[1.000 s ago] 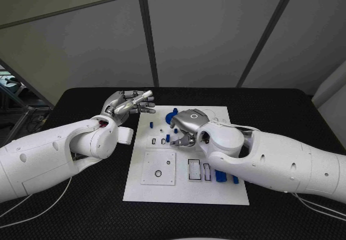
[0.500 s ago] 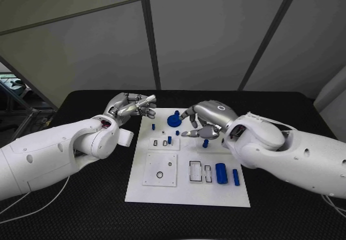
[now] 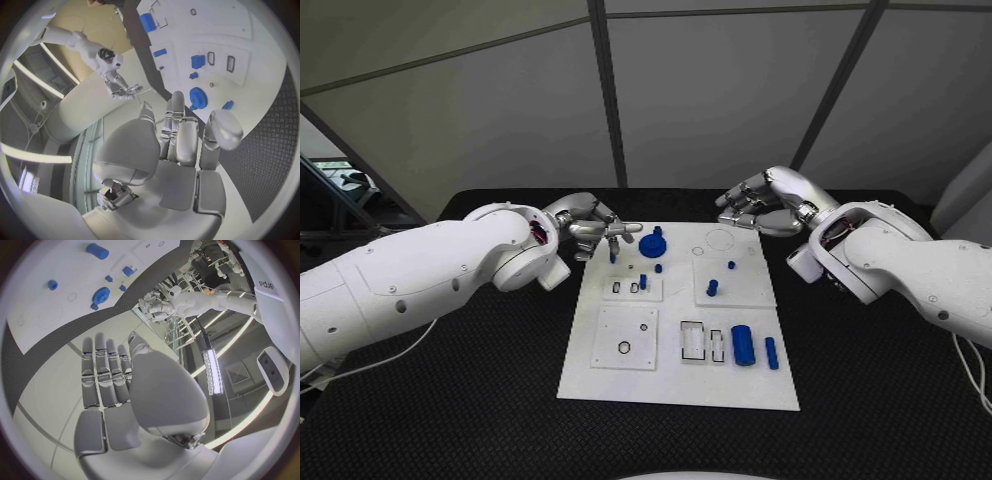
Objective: Assemble the parts on the task board
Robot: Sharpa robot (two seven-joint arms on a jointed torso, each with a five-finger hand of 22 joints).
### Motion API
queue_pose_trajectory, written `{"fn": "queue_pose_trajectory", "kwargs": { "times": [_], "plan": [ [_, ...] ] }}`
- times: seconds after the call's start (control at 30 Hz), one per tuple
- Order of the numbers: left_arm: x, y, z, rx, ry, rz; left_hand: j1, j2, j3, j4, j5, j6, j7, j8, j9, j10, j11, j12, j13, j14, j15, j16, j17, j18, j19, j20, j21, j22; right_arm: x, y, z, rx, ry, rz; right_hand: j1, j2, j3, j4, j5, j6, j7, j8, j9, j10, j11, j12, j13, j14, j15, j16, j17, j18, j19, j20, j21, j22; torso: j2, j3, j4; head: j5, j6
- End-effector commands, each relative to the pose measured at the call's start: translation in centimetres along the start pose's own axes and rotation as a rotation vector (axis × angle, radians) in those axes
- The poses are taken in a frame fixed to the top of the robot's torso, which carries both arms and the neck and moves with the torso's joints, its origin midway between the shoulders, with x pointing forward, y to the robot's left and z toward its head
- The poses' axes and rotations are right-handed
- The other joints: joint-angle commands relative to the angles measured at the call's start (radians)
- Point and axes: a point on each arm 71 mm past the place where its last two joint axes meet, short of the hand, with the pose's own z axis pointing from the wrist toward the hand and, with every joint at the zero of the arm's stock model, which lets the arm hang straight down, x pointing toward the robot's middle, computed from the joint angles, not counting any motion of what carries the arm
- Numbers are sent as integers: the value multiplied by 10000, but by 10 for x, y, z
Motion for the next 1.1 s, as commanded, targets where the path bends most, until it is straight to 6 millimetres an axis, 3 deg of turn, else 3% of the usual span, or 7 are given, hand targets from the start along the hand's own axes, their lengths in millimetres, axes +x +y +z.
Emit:
{"fn": "queue_pose_trajectory", "kwargs": {
  "times": [0.03,0.13,0.23,0.37,0.5,0.97,1.1],
  "plan": [
    [8,6,6,-2029,1141,2740,184,153,-133,302,-6,-338,-43,810,526,-624,-87,1565,1292,555,24,898,1324,79,114,-40,678,949,-4,0,2,-371,-107,1128,-192,55,-100,-3,29,86,62,-108,-2,99,17,-129,-282,161,34,-286,-231,134,196,4,-327,-261,-124,42,-3,46,-50],
    [12,-3,15,-2328,1372,3365,211,154,-287,444,4,-642,-42,1395,922,-544,-118,2983,2723,663,-70,1274,1715,-2,206,-5,998,1442,-6,-2,3,-345,-182,1117,-221,96,-172,-84,50,109,96,-243,-2,112,37,-242,-484,272,64,-611,-479,132,388,33,-710,-557,-133,37,-14,52,-91],
    [15,-11,24,-2444,1416,3937,280,31,-404,402,-20,-695,-105,1684,1113,-434,-135,3470,3248,735,-97,1461,1913,-42,297,-20,1170,1745,-5,-1,3,-335,-159,1027,-234,119,-201,-122,142,72,138,-314,-8,-10,83,-338,-489,220,119,-796,-604,122,413,64,-916,-703,-121,34,-20,94,-105],
    [18,-17,32,-2594,1397,4415,210,-34,-504,445,-22,-696,-132,1814,1201,-360,-163,3659,3462,762,-118,1523,1978,-68,359,-35,1264,1915,-4,1,4,-353,-132,811,-265,120,-254,-167,213,22,182,-354,-10,-133,132,-419,-489,175,169,-954,-726,119,435,108,-1118,-846,-108,34,-31,114,-118],
    [21,-20,38,-2781,1442,4862,-40,-55,-650,497,-30,-726,-156,1936,1290,-285,-185,3838,3673,781,-138,1565,2024,-103,441,-54,1379,2123,-3,2,4,-313,-182,713,-309,103,-307,-182,233,-7,208,-364,-12,-180,162,-446,-486,159,198,-1010,-786,119,453,129,-1215,-915,-96,14,8,66,-154],
    [36,-27,51,-3139,1996,5483,-436,-127,-854,515,-203,-776,-192,2145,1456,-230,-214,4016,3897,786,-162,1569,2037,-137,515,-77,1496,2347,-1,1,7,-133,-181,674,-446,81,-479,-239,356,-116,308,-366,-11,-342,252,-489,-480,54,285,-1060,-977,118,516,194,-1494,-1117,-73,18,-12,47,-285],
    [39,-26,53,-3286,2190,5601,-492,-116,-868,510,-288,-777,-203,2198,1501,-208,-222,4061,3955,786,-168,1571,2040,-147,541,-81,1529,2410,0,1,8,-107,-122,688,-441,99,-499,-276,465,-119,319,-353,-6,-368,261,-484,-478,33,293,-1056,-1027,121,538,206,-1564,-1168,-70,1,-14,53,-323]
  ]
}}
